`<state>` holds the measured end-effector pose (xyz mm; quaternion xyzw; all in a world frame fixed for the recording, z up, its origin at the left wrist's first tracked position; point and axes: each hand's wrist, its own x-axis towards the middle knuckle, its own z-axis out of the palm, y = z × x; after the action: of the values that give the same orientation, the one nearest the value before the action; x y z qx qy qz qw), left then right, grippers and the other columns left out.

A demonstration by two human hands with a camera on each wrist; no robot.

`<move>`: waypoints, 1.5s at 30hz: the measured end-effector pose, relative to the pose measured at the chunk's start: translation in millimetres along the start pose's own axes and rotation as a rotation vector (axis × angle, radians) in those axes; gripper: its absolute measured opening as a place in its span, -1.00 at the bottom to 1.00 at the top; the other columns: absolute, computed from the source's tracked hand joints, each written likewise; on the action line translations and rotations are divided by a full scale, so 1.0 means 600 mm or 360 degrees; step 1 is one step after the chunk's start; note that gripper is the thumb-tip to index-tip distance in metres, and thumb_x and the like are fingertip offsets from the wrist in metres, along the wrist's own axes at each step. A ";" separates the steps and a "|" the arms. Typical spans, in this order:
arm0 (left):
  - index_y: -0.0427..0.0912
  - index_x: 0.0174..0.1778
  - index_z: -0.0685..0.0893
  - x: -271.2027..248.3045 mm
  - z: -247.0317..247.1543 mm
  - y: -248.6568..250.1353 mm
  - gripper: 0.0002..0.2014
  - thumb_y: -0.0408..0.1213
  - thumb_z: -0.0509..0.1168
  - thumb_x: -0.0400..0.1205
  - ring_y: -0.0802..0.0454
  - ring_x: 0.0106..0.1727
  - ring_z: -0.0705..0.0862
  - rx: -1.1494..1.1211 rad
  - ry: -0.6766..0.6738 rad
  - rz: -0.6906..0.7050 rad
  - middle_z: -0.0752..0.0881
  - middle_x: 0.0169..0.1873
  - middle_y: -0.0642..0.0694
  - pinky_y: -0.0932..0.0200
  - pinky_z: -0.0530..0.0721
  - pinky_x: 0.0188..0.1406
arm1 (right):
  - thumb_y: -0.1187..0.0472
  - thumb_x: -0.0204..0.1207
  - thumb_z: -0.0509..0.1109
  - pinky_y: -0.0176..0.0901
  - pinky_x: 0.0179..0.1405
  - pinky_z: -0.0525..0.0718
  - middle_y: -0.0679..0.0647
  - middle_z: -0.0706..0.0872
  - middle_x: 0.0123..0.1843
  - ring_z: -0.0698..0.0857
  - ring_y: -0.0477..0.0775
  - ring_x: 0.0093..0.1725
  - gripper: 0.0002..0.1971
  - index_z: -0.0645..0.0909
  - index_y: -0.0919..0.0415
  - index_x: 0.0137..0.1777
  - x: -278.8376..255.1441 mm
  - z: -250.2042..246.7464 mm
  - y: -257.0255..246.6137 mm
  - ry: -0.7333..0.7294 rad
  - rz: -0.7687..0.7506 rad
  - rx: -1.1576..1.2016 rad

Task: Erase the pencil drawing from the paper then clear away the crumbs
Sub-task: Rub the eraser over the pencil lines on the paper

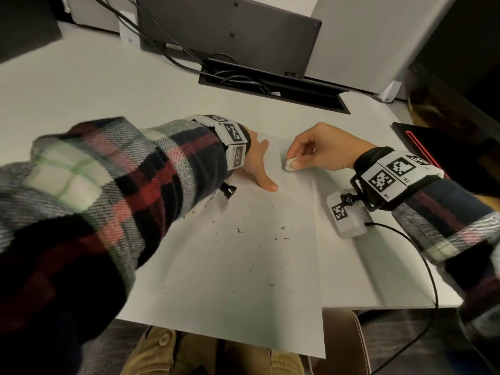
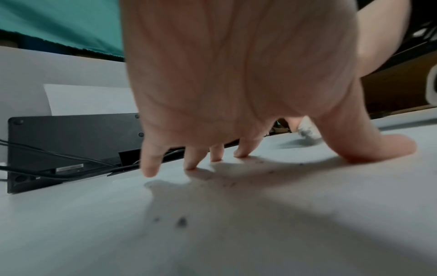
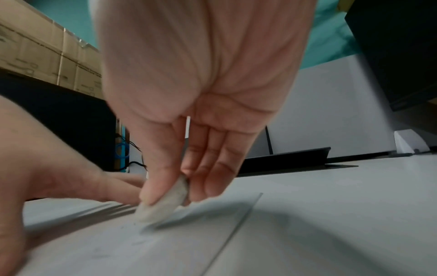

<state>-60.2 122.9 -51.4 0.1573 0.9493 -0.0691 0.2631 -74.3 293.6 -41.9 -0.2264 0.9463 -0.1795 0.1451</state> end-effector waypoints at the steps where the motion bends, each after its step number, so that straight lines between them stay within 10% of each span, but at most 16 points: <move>1: -0.05 0.64 -0.28 -0.002 0.001 0.001 0.07 0.40 0.19 0.44 -0.17 0.65 -0.10 -0.0005 0.0019 0.0050 -0.16 0.65 -0.19 -0.12 -0.01 0.58 | 0.21 0.38 0.55 -0.31 -0.15 0.61 0.11 0.78 -0.17 0.60 -0.19 -0.36 -0.90 0.74 0.12 -0.12 0.002 0.000 0.000 0.0007 0.0025 0.0007; 12: 0.03 0.61 -0.35 0.002 0.003 0.010 0.00 0.34 0.17 0.50 0.00 0.65 -0.24 -0.0047 -0.0042 0.0235 -0.33 0.63 0.01 -0.05 -0.13 0.58 | 0.32 0.37 0.53 -0.47 -0.30 0.64 -0.16 0.73 -0.44 0.65 -0.26 -0.48 -0.89 0.72 0.10 -0.21 -0.021 0.007 -0.017 -0.0211 0.0038 0.0161; 23: 0.06 0.61 -0.35 0.005 0.003 0.010 0.02 0.37 0.18 0.47 -0.04 0.65 -0.23 -0.0041 -0.0060 0.0243 -0.34 0.62 0.01 -0.08 -0.13 0.58 | 0.27 0.42 0.51 -0.26 -0.19 0.54 0.02 0.73 -0.24 0.54 -0.15 -0.33 -0.90 0.75 0.07 -0.11 -0.018 0.014 -0.022 -0.0251 -0.0091 -0.0166; 38: 0.07 0.61 -0.35 -0.001 -0.001 0.013 0.00 0.32 0.20 0.50 -0.06 0.66 -0.20 -0.0049 -0.0087 0.0255 -0.34 0.62 -0.01 -0.07 -0.10 0.58 | 0.24 0.43 0.49 -0.62 -0.37 0.36 -0.04 0.69 -0.24 0.52 -0.26 -0.34 -0.93 0.70 0.04 -0.19 0.011 0.004 -0.030 -0.0068 -0.0067 -0.0342; 45: 0.02 0.60 -0.39 0.007 0.002 0.011 0.04 0.35 0.19 0.48 -0.03 0.63 -0.34 -0.0100 -0.0148 0.0234 -0.39 0.61 0.03 -0.13 -0.23 0.57 | 0.25 0.41 0.52 -0.27 -0.17 0.59 0.03 0.77 -0.19 0.57 -0.20 -0.36 -0.92 0.73 0.04 -0.17 -0.018 0.007 -0.013 -0.0188 -0.0060 -0.0075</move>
<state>-60.7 129.9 -54.7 0.2147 0.9237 -0.0270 0.3162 -60.2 291.0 -40.3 -0.2577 0.9356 -0.1463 0.1919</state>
